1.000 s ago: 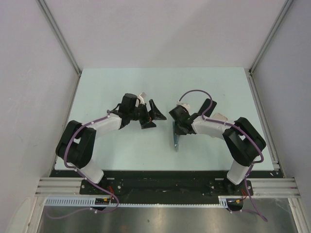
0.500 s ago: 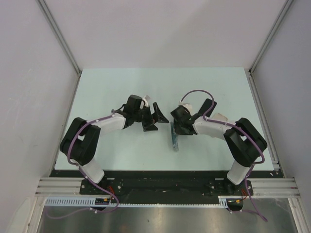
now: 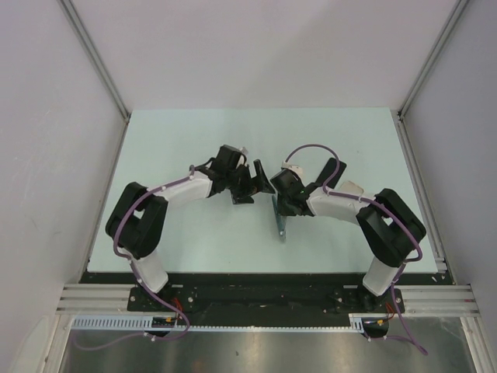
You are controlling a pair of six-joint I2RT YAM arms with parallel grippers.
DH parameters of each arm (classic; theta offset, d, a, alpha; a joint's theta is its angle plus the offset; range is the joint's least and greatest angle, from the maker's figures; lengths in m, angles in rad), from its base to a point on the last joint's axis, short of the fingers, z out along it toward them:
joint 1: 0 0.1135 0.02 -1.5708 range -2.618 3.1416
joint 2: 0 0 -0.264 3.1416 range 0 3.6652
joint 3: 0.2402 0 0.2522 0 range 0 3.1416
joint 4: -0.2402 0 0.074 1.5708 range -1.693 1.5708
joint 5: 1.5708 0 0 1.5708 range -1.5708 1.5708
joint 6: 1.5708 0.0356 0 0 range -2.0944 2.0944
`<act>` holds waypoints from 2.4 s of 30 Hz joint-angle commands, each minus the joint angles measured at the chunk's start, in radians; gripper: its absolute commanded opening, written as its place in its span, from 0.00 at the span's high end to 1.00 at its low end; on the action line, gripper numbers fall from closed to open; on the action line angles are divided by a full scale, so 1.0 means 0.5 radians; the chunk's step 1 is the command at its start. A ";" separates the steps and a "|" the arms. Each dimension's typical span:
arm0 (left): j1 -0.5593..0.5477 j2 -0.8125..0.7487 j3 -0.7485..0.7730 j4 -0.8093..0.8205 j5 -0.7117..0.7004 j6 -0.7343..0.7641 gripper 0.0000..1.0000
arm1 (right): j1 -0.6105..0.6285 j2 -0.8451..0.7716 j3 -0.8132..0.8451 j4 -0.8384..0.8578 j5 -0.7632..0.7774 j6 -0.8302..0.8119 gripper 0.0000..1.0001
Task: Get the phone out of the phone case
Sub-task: Remove the phone case from the phone, then place the phone at the center of the board.
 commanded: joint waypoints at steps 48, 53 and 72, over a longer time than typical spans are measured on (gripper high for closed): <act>-0.262 0.282 0.558 -0.724 -0.460 0.278 0.83 | -0.176 0.036 -0.223 -0.063 0.164 0.216 1.00; -0.262 0.313 0.650 -0.805 -0.500 0.315 0.59 | -0.176 0.033 -0.220 -0.054 0.155 0.219 1.00; -0.136 0.196 0.644 -0.792 -0.577 0.379 0.29 | -0.412 -0.142 -0.235 0.016 0.042 0.004 1.00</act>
